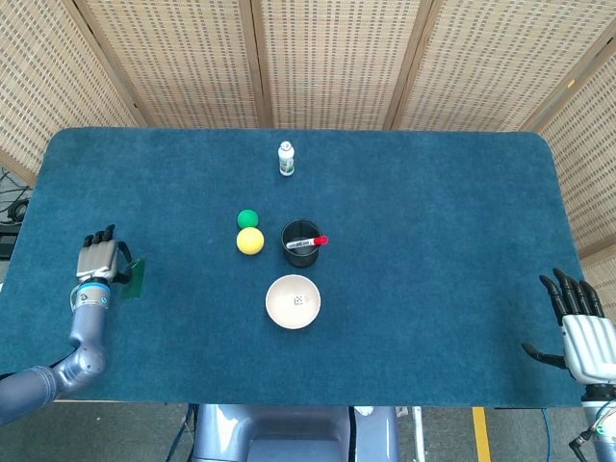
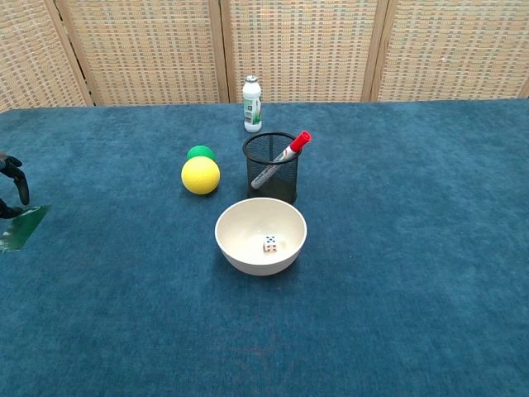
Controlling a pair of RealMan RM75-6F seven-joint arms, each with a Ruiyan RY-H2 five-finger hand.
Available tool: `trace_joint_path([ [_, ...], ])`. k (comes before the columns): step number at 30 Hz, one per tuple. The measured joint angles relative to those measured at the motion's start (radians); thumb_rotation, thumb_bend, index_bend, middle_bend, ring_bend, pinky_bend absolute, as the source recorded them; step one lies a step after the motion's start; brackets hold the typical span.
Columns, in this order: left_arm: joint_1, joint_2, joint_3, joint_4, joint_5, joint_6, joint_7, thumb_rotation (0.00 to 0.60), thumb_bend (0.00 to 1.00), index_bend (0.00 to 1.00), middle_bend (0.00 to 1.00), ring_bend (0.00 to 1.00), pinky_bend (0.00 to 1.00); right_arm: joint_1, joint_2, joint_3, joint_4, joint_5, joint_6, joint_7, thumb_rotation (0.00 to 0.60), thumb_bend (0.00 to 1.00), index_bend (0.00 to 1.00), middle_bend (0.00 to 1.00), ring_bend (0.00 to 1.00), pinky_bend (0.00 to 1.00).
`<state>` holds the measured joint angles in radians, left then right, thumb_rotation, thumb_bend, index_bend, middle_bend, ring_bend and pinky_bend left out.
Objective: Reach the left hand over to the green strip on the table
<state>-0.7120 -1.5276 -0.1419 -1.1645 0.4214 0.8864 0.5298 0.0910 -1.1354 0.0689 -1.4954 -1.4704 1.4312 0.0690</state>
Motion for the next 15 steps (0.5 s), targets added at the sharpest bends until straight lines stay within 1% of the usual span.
trace_joint_path([
  [9,0.002,-0.013,-0.011,0.030,-0.035,-0.030,0.024,0.600,0.41,0.47,0.00,0.00,0.00,0.000,0.001,-0.001,0.000,-0.001,-0.001,0.002,0.600,0.00,0.00,0.00,0.00,0.00],
  [15,0.002,-0.023,-0.021,0.047,-0.035,-0.034,0.028,0.600,0.41,0.47,0.00,0.00,0.00,0.001,0.001,-0.001,0.000,0.000,-0.003,0.003,0.600,0.00,0.00,0.00,0.00,0.00],
])
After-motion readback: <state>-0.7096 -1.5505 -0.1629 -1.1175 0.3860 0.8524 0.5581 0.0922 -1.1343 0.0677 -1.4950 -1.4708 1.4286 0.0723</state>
